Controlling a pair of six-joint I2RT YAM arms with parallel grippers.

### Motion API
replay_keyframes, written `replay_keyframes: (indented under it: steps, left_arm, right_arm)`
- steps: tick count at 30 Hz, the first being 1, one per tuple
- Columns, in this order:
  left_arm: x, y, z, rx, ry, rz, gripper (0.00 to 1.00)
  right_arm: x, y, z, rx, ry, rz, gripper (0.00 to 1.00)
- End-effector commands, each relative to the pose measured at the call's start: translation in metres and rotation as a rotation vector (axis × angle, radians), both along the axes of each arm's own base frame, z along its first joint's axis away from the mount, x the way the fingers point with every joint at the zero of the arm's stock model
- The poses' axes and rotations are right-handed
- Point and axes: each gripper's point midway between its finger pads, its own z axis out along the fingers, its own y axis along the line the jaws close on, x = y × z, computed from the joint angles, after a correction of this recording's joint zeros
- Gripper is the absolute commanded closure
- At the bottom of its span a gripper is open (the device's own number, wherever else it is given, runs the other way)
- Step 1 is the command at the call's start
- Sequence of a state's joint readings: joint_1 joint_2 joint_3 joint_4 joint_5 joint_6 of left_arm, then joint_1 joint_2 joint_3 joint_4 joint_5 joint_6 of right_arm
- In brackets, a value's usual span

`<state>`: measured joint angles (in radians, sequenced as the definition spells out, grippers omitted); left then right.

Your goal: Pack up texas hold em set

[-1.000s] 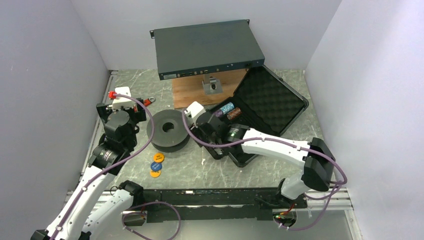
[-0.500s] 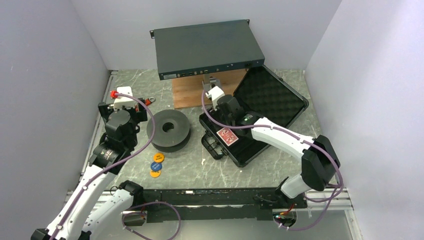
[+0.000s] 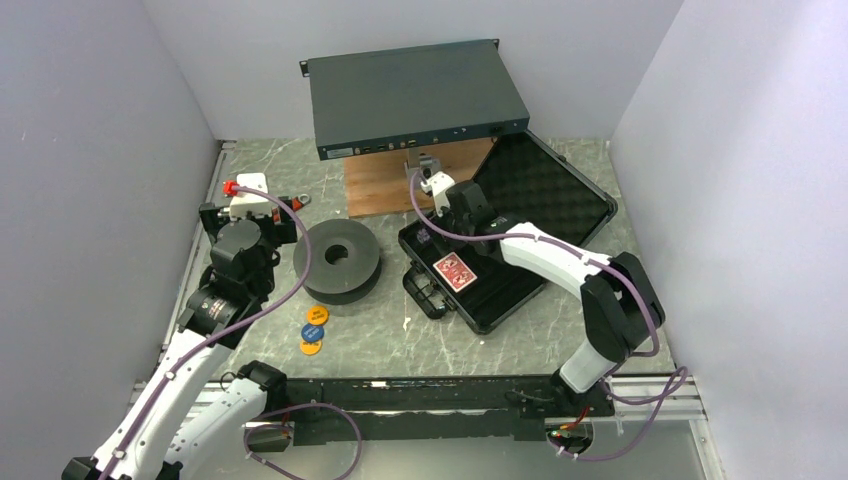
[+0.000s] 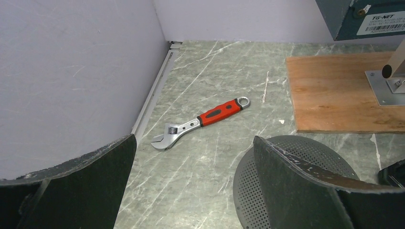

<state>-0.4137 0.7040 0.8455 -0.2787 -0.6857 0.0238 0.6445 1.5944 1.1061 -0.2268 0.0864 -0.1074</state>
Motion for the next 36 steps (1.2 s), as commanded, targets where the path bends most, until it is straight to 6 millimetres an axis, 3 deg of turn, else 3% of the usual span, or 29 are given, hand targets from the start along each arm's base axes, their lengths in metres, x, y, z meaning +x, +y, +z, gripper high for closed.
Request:
replay_keyframes:
  steps: [1, 36]
  left_arm:
    - [0.000, -0.001, 0.017, -0.020, -0.045, -0.013, 0.01]
    - [0.003, -0.004, 0.012, -0.008, -0.025, -0.023, 0.01]
  right_arm:
    - [0.021, 0.026, 0.029, 0.093, -0.081, 0.063, 1.00]
    - [0.049, 0.009, -0.023, 0.011, -0.001, 0.008, 1.00]
